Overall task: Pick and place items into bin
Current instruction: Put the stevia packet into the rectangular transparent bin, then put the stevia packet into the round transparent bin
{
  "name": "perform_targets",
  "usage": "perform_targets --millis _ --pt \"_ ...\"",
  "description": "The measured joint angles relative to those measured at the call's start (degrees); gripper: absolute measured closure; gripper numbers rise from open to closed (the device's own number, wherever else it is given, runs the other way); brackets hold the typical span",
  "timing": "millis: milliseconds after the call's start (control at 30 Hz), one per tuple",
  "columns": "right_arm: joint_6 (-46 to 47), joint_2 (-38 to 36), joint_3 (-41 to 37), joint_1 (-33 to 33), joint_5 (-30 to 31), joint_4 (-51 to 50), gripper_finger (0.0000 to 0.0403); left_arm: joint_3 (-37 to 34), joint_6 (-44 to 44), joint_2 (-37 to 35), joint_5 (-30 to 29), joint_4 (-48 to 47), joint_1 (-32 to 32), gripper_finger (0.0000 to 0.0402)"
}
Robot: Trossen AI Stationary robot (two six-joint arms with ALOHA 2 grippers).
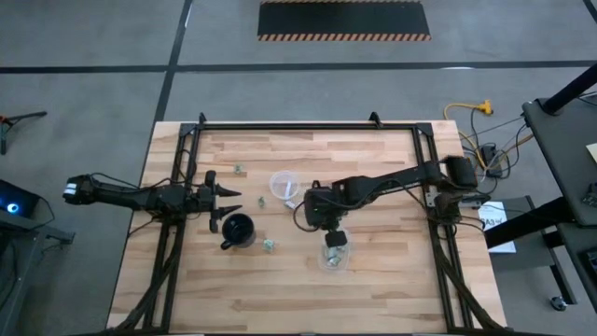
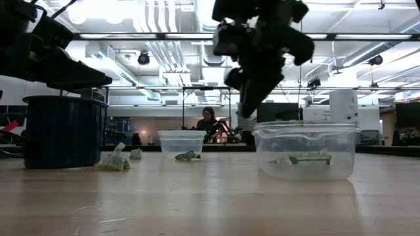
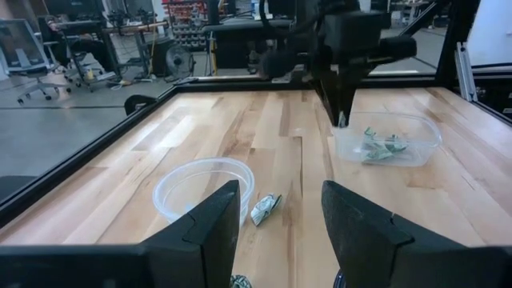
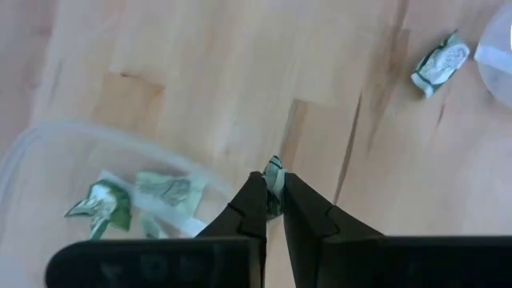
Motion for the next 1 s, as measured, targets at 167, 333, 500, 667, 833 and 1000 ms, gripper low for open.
perform_targets --millis 167,333,500,667,833,1000 --pt "-1.23 -5.44 -6.74 -0.02 -3.22 3.87 0.039 0.0 0.02 -0.02 0.02 0.0 0.0 0.024" --pt "-2.13 -9.11 -11.04 0.08 -8.46 5.62 0.039 0.0 0.0 0.0 -0.03 0.02 -0.02 0.024" --pt "-4.51 -10.74 -12.56 0.67 -13.69 8.76 0.0389 0.0 0.02 0.0 -0.04 0.0 -0.02 0.024" --pt "-7.15 -10.34 -12.47 1.75 -15.88 9.44 0.0361 0.01 0.02 0.0 -0.01 0.01 0.0 0.024" --pt "-7.58 -9.65 -12.4 2.71 -15.99 9.48 0.0319 0.0 0.02 -0.04 -0.02 0.0 -0.02 0.024" --pt "-7.13 -9.57 -12.4 2.78 -15.91 10.54 0.0285 0.0 0.01 -0.04 -0.02 0.0 0.0 0.024"
